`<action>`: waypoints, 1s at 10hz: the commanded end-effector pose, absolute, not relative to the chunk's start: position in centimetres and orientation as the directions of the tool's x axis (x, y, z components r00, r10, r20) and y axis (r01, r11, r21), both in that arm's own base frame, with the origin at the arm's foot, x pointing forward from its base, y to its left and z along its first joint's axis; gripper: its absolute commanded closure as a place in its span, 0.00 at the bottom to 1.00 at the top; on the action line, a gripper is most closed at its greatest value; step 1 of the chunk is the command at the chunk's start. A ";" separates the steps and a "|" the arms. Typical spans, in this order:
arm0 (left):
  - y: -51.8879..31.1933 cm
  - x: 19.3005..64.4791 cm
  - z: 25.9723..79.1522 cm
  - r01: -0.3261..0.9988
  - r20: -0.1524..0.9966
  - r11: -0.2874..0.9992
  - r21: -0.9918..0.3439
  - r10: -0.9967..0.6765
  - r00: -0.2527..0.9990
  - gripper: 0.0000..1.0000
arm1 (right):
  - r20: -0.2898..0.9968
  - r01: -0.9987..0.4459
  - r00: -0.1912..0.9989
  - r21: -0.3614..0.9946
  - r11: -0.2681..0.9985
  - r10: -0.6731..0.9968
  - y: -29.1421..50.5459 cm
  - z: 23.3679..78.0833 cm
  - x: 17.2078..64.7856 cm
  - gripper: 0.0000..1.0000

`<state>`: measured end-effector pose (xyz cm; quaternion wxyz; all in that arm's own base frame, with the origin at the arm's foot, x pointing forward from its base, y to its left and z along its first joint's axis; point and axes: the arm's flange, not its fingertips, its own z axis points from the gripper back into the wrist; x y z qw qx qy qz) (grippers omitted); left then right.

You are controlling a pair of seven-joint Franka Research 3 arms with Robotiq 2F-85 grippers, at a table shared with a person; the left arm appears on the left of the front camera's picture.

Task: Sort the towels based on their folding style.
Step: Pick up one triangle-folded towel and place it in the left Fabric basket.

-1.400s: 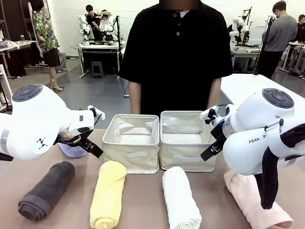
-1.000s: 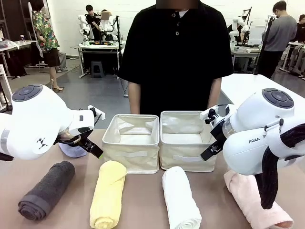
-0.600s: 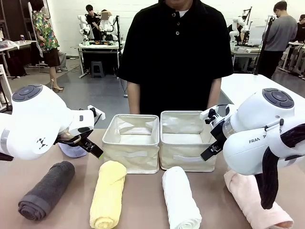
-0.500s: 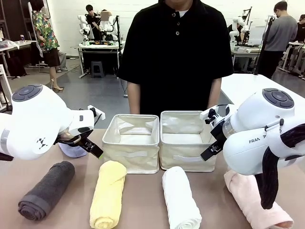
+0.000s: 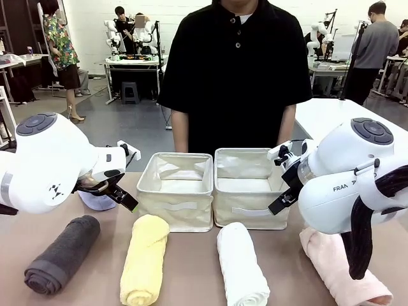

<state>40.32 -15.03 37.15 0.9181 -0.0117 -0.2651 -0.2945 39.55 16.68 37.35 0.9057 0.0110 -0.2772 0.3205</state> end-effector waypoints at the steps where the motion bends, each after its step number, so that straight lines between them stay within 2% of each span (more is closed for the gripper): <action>1: -15.0 40.3 37.2 0.547 0.494 0.826 0.135 -0.535 0.686 0.00 | 0.509 -0.587 0.641 -0.158 0.794 0.574 16.7 37.3 39.6 0.00; 2: -15.0 40.3 37.2 0.547 0.494 0.826 0.135 -0.535 0.686 0.00 | 0.551 -0.557 0.608 -0.218 0.801 0.572 16.9 42.3 37.6 0.00; 4: -16.8 37.5 47.2 0.579 0.452 0.793 0.190 -0.594 0.665 0.00 | 0.594 -0.501 0.561 -0.311 0.808 0.576 16.7 54.1 33.1 0.00; 6: -18.2 34.5 55.2 0.571 0.469 0.782 0.248 -0.613 0.636 0.00 | 0.629 -0.465 0.535 -0.338 0.818 0.564 16.3 63.1 29.2 0.00; 8: -18.9 30.6 61.7 0.536 0.516 0.785 0.312 -0.613 0.598 0.00 | 0.622 -0.463 0.538 -0.346 0.816 0.569 16.6 67.2 26.8 0.00; 10: -18.5 27.8 65.3 0.491 0.582 0.801 0.342 -0.591 0.559 0.00 | 0.597 -0.450 0.553 -0.372 0.812 0.580 16.8 67.3 25.9 0.00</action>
